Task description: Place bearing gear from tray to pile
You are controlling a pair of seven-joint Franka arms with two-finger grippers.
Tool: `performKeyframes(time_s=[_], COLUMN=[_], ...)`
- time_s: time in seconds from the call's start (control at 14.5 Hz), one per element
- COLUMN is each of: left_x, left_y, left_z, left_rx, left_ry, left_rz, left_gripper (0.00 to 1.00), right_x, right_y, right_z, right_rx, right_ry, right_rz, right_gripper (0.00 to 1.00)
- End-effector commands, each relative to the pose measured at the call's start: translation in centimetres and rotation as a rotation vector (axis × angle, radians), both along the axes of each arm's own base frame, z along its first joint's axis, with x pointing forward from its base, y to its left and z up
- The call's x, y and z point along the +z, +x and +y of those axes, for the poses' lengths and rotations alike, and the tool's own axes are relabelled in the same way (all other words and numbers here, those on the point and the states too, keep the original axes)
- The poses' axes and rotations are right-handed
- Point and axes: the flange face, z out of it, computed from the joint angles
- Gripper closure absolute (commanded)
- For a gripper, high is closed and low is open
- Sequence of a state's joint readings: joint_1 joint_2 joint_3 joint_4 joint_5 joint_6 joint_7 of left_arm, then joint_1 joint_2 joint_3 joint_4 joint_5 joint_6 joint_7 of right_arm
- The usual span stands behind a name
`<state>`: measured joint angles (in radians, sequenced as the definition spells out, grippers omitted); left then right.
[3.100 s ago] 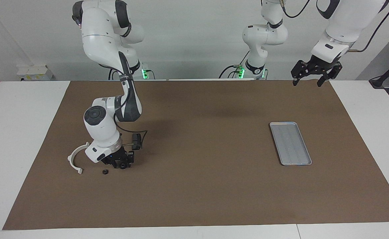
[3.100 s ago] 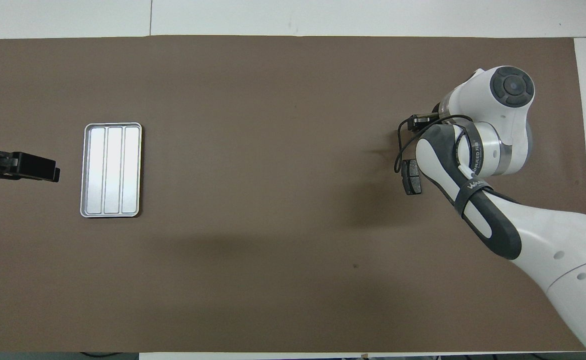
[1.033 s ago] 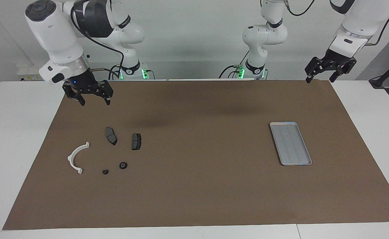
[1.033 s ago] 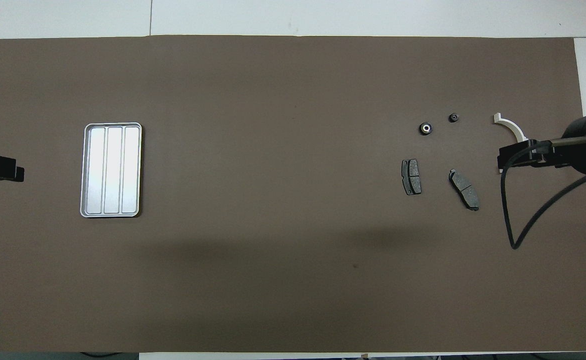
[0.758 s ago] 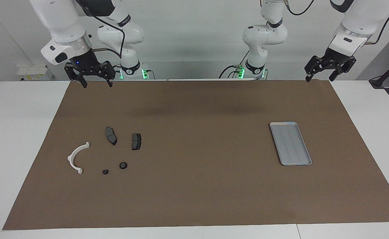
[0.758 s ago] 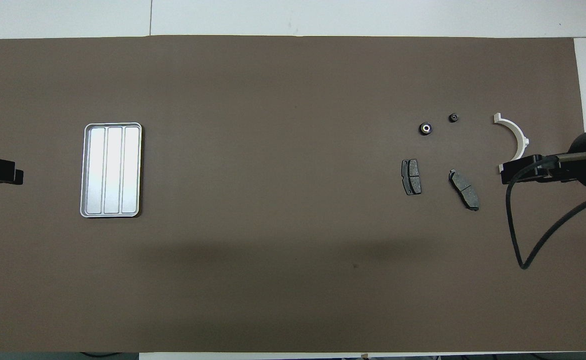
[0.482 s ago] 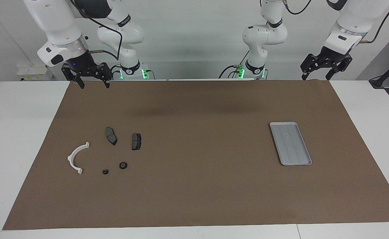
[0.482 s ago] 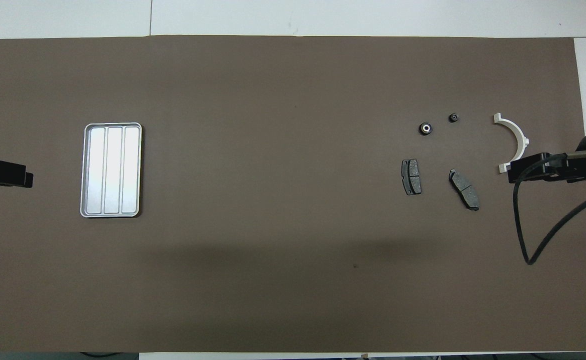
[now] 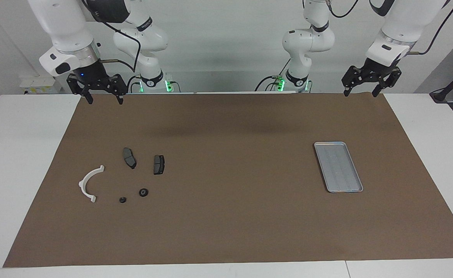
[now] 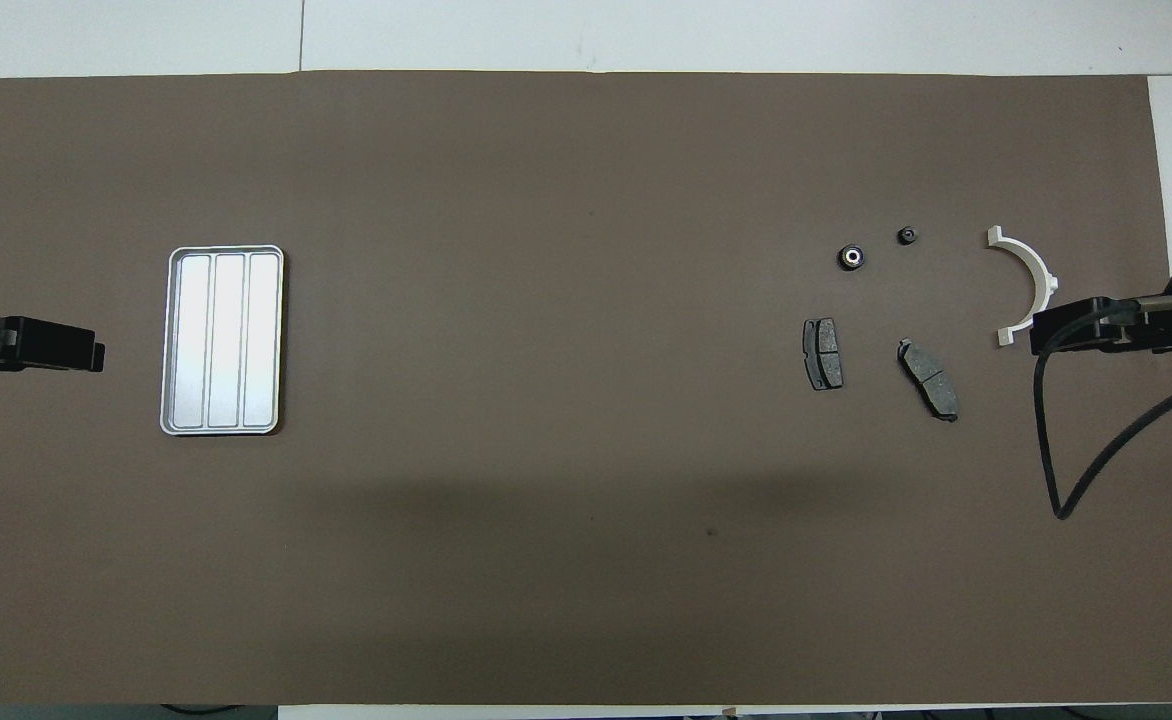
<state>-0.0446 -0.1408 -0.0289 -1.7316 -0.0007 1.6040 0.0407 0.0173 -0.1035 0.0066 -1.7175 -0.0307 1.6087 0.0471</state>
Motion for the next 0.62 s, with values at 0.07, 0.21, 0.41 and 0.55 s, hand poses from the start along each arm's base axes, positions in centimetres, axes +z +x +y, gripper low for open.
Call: performKeyframes(time_s=[0.07, 0.21, 0.41, 0.55], left_x=[-1.26, -1.32, -1.09, -0.96], left_y=[-1.95, -1.9, -1.75, -1.58], left_z=[0.27, 0.26, 0.34, 0.33], left_rx=[0.0, -0.002, 0.0, 0.0], left_ry=[-0.004, -0.004, -0.005, -0.005], left_rz=[-0.011, -0.011, -0.017, -0.025], left_gripper=[0.0, 0.0, 0.0, 0.0], right_x=[-0.08, 0.07, 0.58, 0.73], right_y=[0.16, 0.13, 0.17, 0.18], right_z=[-0.26, -0.26, -0.17, -0.08], right_rx=[0.024, 0.024, 0.027, 0.029], right_ry=[-0.018, -0.018, -0.018, -0.016], right_rz=[-0.009, -0.012, -0.023, -0.026], right_gripper=[0.0, 0.0, 0.0, 0.0])
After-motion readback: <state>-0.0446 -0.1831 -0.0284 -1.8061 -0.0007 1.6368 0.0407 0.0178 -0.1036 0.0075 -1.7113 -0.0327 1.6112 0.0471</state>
